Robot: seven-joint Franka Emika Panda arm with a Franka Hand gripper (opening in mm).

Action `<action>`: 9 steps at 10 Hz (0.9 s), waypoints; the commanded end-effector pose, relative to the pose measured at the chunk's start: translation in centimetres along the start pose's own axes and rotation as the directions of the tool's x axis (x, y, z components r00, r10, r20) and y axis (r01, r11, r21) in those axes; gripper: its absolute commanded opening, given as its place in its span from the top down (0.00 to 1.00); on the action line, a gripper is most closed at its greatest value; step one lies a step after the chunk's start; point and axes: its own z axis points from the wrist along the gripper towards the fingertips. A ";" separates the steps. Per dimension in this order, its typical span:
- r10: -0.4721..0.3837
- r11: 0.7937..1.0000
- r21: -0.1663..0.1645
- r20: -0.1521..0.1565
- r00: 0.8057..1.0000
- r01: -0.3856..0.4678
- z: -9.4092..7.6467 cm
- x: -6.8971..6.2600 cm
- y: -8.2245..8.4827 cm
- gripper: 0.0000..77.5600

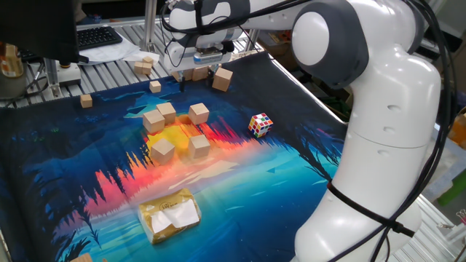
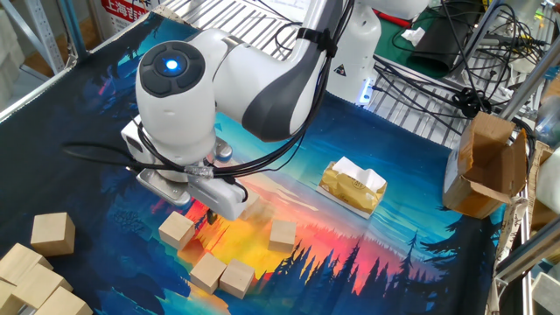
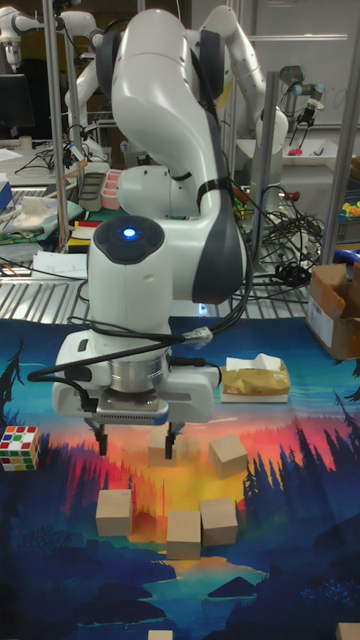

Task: Stack the blocks in a vertical line of five

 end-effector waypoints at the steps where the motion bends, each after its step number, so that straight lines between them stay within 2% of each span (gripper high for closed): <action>1: -0.063 0.998 -0.002 0.034 0.997 0.063 5.4 -1.7 -0.9 0.00; 9: -0.095 0.995 -0.002 0.056 0.994 0.095 6.8 -1.9 -1.9 0.00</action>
